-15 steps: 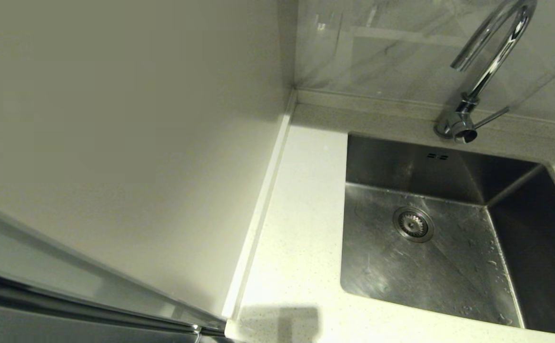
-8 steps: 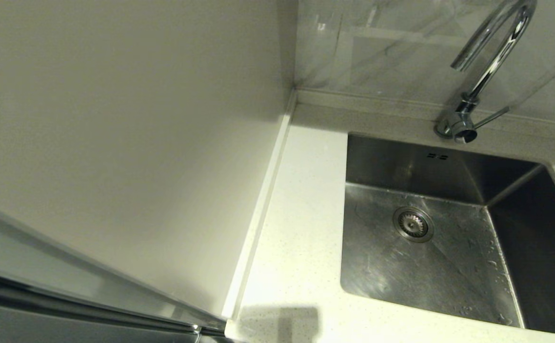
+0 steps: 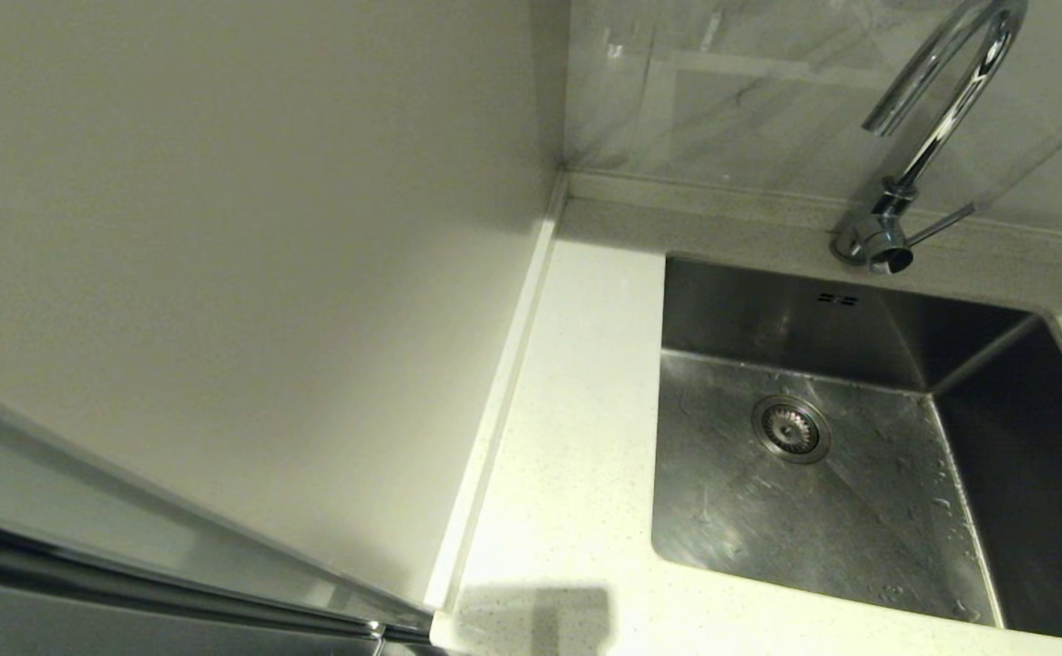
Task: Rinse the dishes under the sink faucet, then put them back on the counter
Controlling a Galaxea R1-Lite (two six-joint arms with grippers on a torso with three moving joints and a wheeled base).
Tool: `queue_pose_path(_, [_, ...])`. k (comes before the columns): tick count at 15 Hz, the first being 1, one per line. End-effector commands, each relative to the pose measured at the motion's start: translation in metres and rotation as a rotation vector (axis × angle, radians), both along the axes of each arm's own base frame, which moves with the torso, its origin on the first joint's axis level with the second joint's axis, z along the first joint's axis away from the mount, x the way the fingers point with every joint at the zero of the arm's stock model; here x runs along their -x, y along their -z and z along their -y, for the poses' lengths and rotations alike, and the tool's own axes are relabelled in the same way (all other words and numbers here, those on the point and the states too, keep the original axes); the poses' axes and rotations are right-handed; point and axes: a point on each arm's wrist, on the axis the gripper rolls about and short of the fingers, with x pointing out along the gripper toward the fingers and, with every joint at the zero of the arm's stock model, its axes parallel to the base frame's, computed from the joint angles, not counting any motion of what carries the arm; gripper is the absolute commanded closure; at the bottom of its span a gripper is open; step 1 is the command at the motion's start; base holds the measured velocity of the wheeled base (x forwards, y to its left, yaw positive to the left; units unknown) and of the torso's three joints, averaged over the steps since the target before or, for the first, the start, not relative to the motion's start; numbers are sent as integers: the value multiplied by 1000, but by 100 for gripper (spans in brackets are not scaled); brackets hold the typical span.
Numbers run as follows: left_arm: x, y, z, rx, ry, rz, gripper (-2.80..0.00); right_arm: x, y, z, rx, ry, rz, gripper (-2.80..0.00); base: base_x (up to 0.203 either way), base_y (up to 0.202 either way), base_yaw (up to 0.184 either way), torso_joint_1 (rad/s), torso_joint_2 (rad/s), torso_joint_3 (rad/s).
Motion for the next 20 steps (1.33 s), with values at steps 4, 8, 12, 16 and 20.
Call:
queue_pose_path(4, [0, 0, 0, 1, -2, 4, 0, 0, 0, 0, 1, -1, -1, 0, 0, 0, 0, 0, 0, 0])
queue_pose_path(8, [0, 0, 0, 1, -1, 4, 0, 0, 0, 0, 1, -1, -2, 0, 0, 0, 0, 0, 0, 0])
queue_pose_path(12, [0, 0, 0, 1, -2, 4, 0, 0, 0, 0, 1, -1, -1, 0, 0, 0, 0, 0, 0, 0])
queue_pose_path(16, [0, 0, 0, 1, -1, 4, 0, 0, 0, 0, 1, -1, -1, 0, 0, 0, 0, 0, 0, 0])
queue_pose_path(20, [0, 0, 0, 1, -1, 4, 0, 0, 0, 0, 1, -1, -1, 0, 0, 0, 0, 0, 0, 0])
